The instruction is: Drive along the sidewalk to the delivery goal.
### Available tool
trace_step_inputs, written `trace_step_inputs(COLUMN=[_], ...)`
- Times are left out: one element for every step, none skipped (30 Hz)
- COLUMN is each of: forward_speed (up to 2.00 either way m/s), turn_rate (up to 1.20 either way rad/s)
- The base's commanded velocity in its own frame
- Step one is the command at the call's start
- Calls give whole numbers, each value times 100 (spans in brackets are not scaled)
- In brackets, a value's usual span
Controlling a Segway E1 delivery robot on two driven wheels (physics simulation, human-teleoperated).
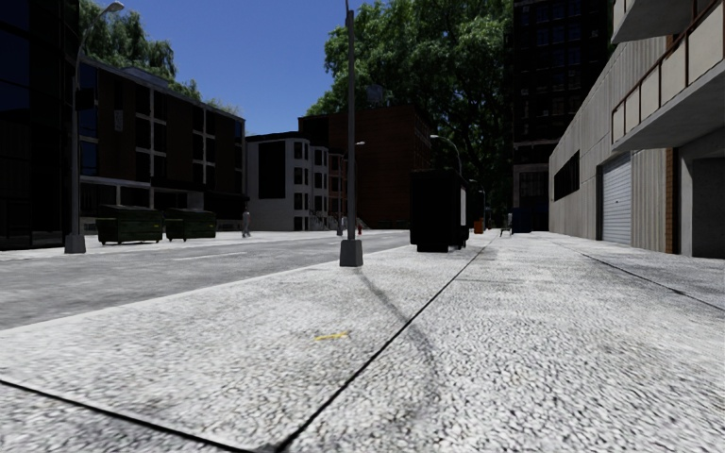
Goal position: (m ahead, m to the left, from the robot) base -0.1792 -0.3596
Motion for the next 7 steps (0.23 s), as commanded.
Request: trace_step_inputs(forward_speed=[0, 0, 0, 0, 0, 0, 0], turn_rate=[0, 0, 0, 0, 0, 0, 0])
